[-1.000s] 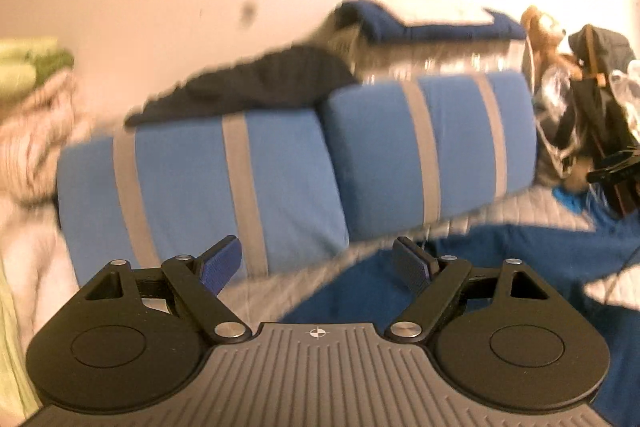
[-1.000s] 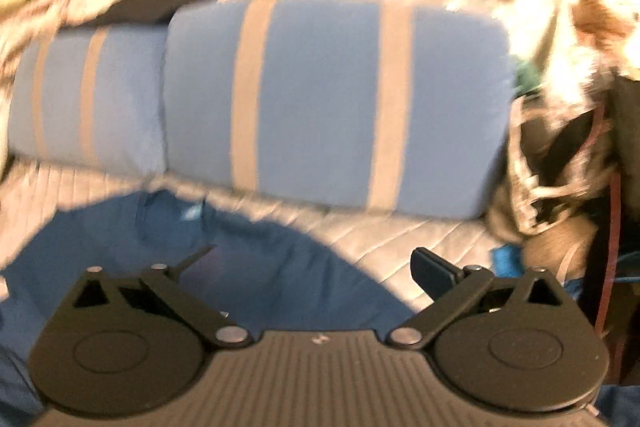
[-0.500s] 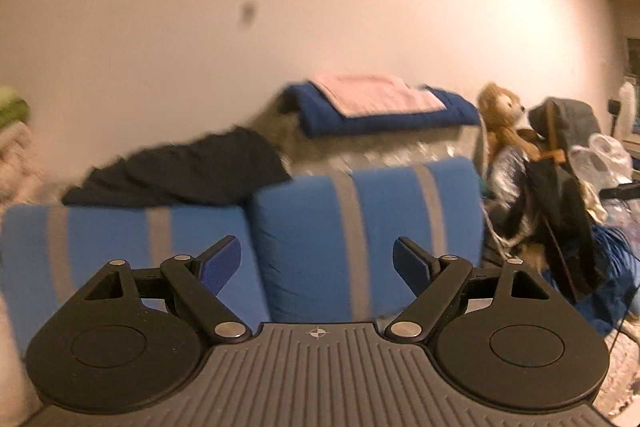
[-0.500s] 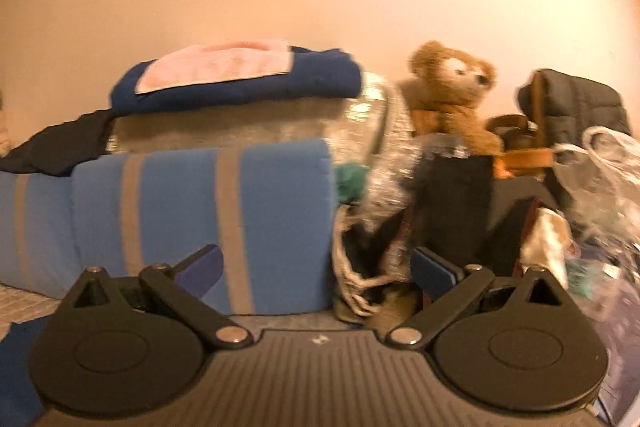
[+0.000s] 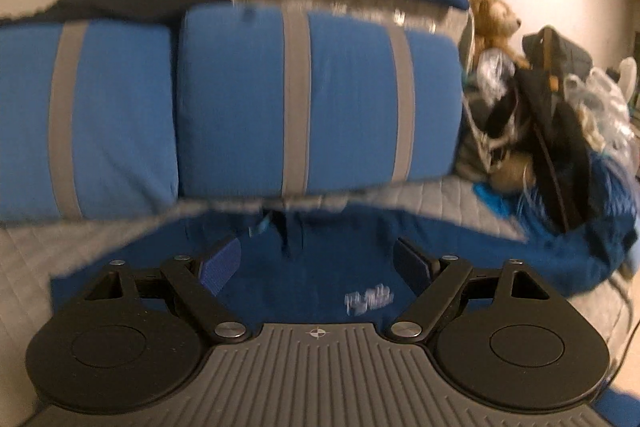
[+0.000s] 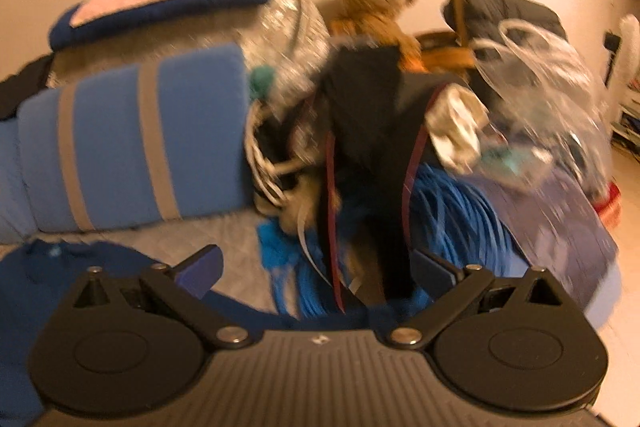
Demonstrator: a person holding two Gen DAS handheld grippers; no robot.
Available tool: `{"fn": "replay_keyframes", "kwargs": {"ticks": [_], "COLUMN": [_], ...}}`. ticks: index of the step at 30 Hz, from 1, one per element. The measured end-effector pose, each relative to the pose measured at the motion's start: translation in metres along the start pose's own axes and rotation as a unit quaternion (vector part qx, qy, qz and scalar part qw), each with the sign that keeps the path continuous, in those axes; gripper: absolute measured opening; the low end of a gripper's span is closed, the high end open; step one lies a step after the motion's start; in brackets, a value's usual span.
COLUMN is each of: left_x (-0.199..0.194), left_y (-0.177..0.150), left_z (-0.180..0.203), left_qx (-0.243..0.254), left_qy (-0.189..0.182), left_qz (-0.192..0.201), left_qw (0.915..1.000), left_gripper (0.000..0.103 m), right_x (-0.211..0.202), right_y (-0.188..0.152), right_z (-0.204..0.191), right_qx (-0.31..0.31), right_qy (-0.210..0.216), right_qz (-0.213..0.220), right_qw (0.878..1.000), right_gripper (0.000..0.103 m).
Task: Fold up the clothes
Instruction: 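Reach the right tool to the sleeve cuff lying by the cables and grasp it, then pull the held sleeve back toward the sweatshirt body with the right tool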
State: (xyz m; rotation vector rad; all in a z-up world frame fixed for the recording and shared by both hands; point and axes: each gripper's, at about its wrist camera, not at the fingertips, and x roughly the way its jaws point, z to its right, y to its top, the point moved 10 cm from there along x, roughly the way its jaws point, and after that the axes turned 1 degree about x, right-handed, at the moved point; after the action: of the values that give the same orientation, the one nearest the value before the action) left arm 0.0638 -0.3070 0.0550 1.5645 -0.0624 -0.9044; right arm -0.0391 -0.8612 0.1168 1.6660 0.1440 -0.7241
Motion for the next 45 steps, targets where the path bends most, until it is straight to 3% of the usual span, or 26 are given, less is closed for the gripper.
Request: {"fn": "replay_keyframes", "kwargs": {"ticks": [4, 7, 14, 18, 21, 25, 28, 32, 39, 45], "left_x": [0.002, -0.01, -0.014, -0.016, -0.017, -0.015, -0.014, -0.013, -0.012, -0.012], "left_y": [-0.038, -0.032, -0.029, -0.026, -0.023, -0.022, -0.023, -0.023, -0.023, -0.022], "left_z": [-0.006, -0.004, -0.001, 0.003, 0.005, 0.004, 0.004, 0.005, 0.005, 0.003], "left_qx": [-0.007, 0.018, 0.031, 0.037, 0.038, 0.036, 0.037, 0.04, 0.046, 0.043], "left_qy": [-0.001, 0.003, -0.002, -0.001, 0.002, 0.006, 0.009, 0.01, 0.011, 0.014], "left_qz": [-0.027, -0.006, 0.002, 0.019, 0.03, 0.03, 0.027, 0.026, 0.025, 0.025], "left_qw": [0.9996, 0.9998, 0.9995, 0.9991, 0.9988, 0.9989, 0.9989, 0.9988, 0.9986, 0.9987], "left_gripper": [0.084, 0.084, 0.084, 0.084, 0.084, 0.084, 0.084, 0.084, 0.084, 0.084], "right_x": [0.007, 0.014, 0.035, 0.045, 0.054, 0.064, 0.07, 0.073, 0.062, 0.047], "right_y": [-0.033, -0.054, -0.104, -0.119, -0.129, -0.138, -0.14, -0.14, -0.13, -0.103], "right_z": [0.024, 0.035, 0.065, 0.084, 0.099, 0.112, 0.113, 0.112, 0.105, 0.075], "right_qx": [0.009, 0.032, 0.084, 0.164, 0.235, 0.3, 0.305, 0.299, 0.275, 0.233], "right_qy": [-0.018, 0.002, -0.019, -0.021, -0.017, -0.025, -0.041, -0.056, -0.064, -0.029], "right_qz": [-0.023, -0.032, -0.056, -0.052, -0.047, -0.039, -0.038, -0.034, -0.019, 0.005], "right_qw": [1.0, 0.999, 0.995, 0.985, 0.971, 0.953, 0.951, 0.952, 0.959, 0.972], "right_gripper": [0.103, 0.103, 0.099, 0.082, 0.066, 0.054, 0.045, 0.026, 0.019, 0.016]}}
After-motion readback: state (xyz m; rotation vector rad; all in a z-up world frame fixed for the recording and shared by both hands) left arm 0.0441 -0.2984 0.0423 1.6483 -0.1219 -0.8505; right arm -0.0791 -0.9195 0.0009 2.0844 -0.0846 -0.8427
